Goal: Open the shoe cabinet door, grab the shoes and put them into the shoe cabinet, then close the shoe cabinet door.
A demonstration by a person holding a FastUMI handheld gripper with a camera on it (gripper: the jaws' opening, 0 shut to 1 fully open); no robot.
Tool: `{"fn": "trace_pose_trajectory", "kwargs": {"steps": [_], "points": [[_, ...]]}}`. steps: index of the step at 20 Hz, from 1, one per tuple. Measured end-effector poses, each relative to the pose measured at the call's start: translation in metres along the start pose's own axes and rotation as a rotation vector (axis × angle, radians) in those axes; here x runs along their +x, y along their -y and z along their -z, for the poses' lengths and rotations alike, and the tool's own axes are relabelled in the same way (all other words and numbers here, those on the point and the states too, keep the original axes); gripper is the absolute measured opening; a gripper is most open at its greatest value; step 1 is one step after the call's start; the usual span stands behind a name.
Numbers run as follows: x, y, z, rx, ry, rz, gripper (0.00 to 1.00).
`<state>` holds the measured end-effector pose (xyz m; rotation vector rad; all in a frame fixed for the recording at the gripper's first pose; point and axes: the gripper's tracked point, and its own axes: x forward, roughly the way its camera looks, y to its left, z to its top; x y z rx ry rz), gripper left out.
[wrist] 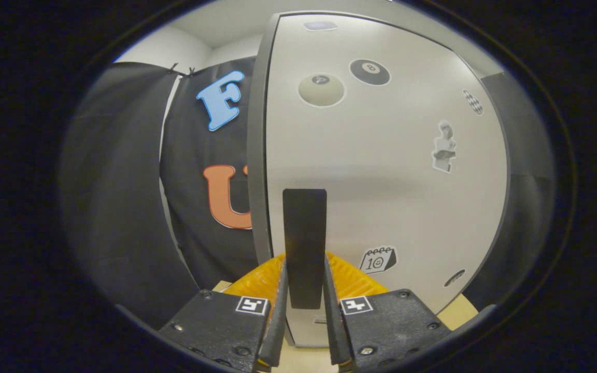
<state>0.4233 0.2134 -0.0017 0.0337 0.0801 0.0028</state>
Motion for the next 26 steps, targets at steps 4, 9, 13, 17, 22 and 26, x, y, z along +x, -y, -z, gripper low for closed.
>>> {"fn": "trace_pose_trajectory", "kwargs": {"steps": [4, 9, 13, 17, 22, 26], "points": [[0.001, 0.000, 0.001, 0.010, -0.011, -0.040, 0.34], [-0.020, 0.000, 0.003, 0.007, -0.032, -0.104, 0.30], [-0.058, 0.007, 0.009, 0.003, -0.041, -0.148, 0.29], [-0.107, 0.024, 0.016, -0.001, -0.033, -0.160, 0.28], [-0.159, 0.055, 0.019, 0.007, -0.025, -0.118, 0.28], [-0.183, 0.074, 0.022, 0.021, -0.023, -0.077, 0.27]]}}
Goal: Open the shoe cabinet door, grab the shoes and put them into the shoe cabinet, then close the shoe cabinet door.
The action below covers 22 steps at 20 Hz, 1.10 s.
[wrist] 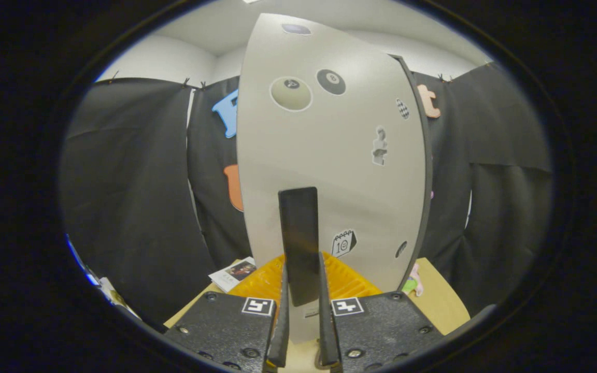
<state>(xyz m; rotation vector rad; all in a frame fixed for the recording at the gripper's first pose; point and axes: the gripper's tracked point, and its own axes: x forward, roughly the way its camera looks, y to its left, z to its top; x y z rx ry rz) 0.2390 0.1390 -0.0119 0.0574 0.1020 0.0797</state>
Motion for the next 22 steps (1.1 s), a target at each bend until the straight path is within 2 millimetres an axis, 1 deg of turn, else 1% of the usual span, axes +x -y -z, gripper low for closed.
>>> {"fn": "trace_pose_trajectory", "kwargs": {"steps": [1, 3, 5, 8, 11, 14, 17, 22], "points": [[-0.013, 0.009, 0.002, 0.001, 0.003, 0.014, 0.27], [-0.032, 0.026, 0.006, 0.010, 0.008, 0.045, 0.26], [-0.049, 0.044, 0.008, 0.015, 0.014, 0.072, 0.25], [-0.074, 0.076, 0.009, 0.023, 0.020, 0.110, 0.23], [-0.097, 0.110, 0.011, 0.022, 0.019, 0.135, 0.16], [-0.110, 0.141, 0.016, -0.004, 0.019, 0.151, 0.11], [-0.113, 0.166, 0.012, -0.016, 0.020, 0.164, 0.07], [-0.118, 0.211, 0.012, -0.049, 0.027, 0.183, 0.06]]}}
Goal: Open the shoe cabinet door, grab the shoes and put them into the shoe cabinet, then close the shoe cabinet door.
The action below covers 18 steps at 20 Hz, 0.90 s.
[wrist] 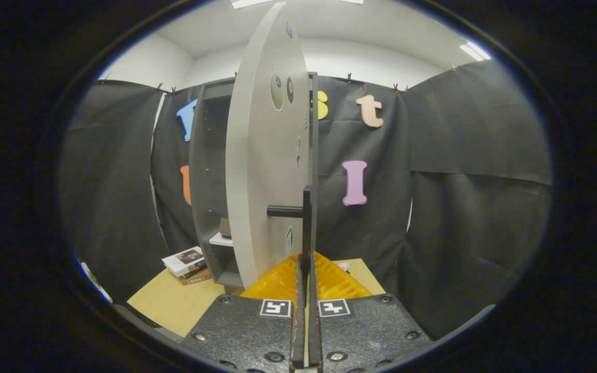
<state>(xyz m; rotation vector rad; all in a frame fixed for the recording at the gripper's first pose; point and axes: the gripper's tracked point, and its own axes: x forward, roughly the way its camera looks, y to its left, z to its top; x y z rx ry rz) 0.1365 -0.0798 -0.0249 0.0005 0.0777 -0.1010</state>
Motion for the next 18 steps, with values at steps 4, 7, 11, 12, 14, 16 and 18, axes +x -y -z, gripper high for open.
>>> {"fn": "trace_pose_trajectory", "kwargs": {"steps": [4, 7, 11, 12, 14, 16, 18], "points": [[0.004, 0.032, -0.001, -0.004, -0.003, 0.008, 0.06], [0.004, 0.053, 0.000, 0.056, -0.010, -0.007, 0.04], [-0.018, 0.057, 0.008, 0.061, -0.020, -0.053, 0.06], [-0.027, 0.063, 0.009, 0.047, -0.014, -0.027, 0.06], [-0.049, 0.065, 0.009, 0.040, 0.002, 0.001, 0.06], [-0.074, 0.053, 0.019, 0.026, -0.009, -0.007, 0.06], [-0.092, 0.033, 0.037, 0.031, -0.043, -0.024, 0.12]]}}
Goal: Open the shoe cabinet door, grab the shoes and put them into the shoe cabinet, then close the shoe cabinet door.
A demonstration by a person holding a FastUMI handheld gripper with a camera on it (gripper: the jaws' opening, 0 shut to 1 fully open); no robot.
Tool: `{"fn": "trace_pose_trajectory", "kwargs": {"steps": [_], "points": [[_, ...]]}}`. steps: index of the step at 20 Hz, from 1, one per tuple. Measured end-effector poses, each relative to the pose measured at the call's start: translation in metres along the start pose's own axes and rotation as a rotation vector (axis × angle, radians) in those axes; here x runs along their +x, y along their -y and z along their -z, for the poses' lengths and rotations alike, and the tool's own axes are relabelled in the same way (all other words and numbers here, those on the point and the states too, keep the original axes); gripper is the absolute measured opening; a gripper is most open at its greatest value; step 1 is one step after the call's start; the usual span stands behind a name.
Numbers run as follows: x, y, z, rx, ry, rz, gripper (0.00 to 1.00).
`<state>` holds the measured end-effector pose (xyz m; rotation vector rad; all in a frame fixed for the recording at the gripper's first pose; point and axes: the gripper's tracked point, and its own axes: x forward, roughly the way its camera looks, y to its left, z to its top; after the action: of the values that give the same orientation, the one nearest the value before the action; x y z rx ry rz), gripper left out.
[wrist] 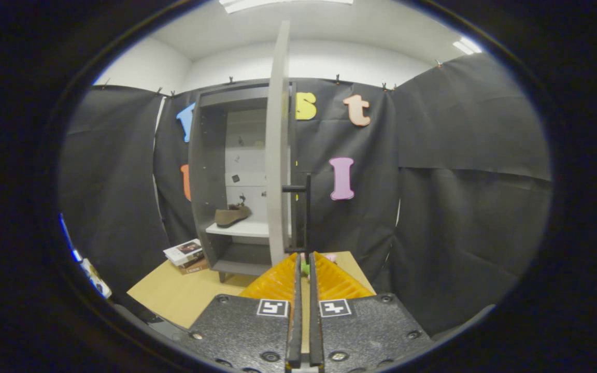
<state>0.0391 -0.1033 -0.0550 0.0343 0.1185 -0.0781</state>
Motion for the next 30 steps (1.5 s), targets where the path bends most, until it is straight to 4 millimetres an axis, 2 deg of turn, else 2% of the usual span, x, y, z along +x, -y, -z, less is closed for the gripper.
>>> {"fn": "trace_pose_trajectory", "kwargs": {"steps": [2, 4, 6, 7, 11, 16, 20, 23, 25, 26, 28, 30], "points": [[-0.009, -0.034, 0.022, 0.004, -0.031, -0.044, 0.22], [-0.007, -0.067, 0.051, -0.025, -0.066, -0.088, 0.31], [0.000, -0.095, 0.085, -0.032, -0.103, -0.119, 0.50], [0.007, -0.108, 0.102, -0.032, -0.127, -0.119, 0.56], [0.040, -0.160, 0.180, -0.071, -0.233, -0.152, 0.61], [0.093, -0.207, 0.251, -0.051, -0.357, -0.215, 0.61], [0.159, -0.231, 0.298, -0.071, -0.410, -0.225, 0.62], [0.206, -0.235, 0.340, -0.026, -0.512, -0.205, 0.62], [0.229, -0.227, 0.365, -0.014, -0.595, -0.166, 0.61], [0.239, -0.233, 0.369, 0.025, -0.615, -0.186, 0.62], [0.260, -0.228, 0.381, 0.018, -0.650, -0.164, 0.61], [0.272, -0.230, 0.387, 0.035, -0.670, -0.175, 0.61]]}}
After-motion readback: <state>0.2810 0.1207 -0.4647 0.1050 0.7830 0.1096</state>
